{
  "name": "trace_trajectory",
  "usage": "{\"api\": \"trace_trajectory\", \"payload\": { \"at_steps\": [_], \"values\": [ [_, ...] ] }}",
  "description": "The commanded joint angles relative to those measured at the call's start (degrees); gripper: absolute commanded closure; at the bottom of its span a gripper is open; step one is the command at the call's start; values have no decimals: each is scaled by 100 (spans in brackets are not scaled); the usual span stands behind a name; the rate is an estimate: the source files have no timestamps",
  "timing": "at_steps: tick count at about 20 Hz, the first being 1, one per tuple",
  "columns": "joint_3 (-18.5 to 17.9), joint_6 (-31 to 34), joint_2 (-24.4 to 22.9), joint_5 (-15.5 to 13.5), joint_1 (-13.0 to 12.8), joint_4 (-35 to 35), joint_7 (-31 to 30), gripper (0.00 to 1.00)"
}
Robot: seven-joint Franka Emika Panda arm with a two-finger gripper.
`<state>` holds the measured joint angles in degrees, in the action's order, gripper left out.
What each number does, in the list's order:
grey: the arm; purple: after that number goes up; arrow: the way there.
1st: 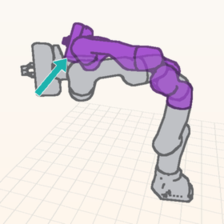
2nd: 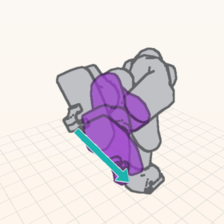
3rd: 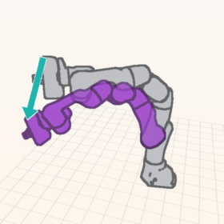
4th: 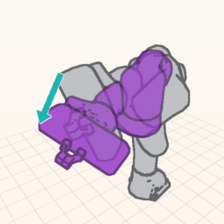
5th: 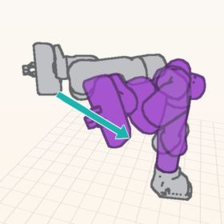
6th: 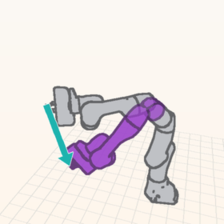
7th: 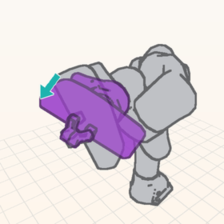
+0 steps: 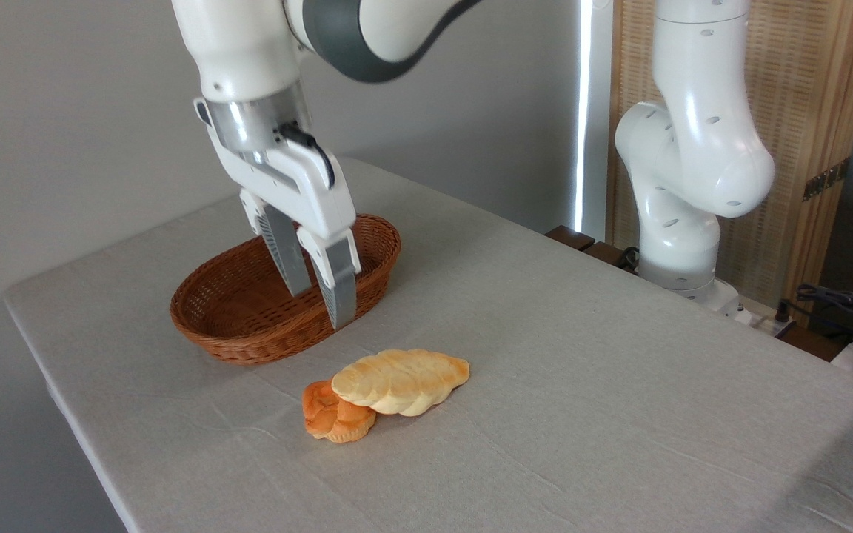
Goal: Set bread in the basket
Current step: 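Move the open gripper over the pale bread roll and lower it, then close the gripper on the pale bread roll's middle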
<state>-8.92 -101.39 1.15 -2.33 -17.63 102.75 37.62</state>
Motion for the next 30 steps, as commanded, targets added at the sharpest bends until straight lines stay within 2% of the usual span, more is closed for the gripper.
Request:
{"api": "trace_trajectory", "payload": {
  "at_steps": [1, 4, 6, 11, 15, 22, 24, 27, 28, 30],
  "values": [
    [-293, -231, -545, 206, 31, 867, 745, 0],
    [-574, -696, -861, 260, 40, 1562, 1001, 0],
    [-751, -733, -915, 277, 31, 1730, 1202, 0],
    [-786, -1417, -880, 190, 40, 2187, 1239, 0],
    [-786, -1515, -897, -258, 5, 2240, 1238, 0],
    [-743, -1515, -853, -259, -57, 2240, 1256, 1],
    [-725, -1506, -862, -268, -65, 2232, 1396, 23],
    [-725, -1497, -853, -259, -127, 2240, 1450, 62],
    [-716, -1497, -836, -259, -127, 2240, 1450, 71],
    [-725, -1488, -836, -259, -127, 2240, 1450, 75]
  ]
}}
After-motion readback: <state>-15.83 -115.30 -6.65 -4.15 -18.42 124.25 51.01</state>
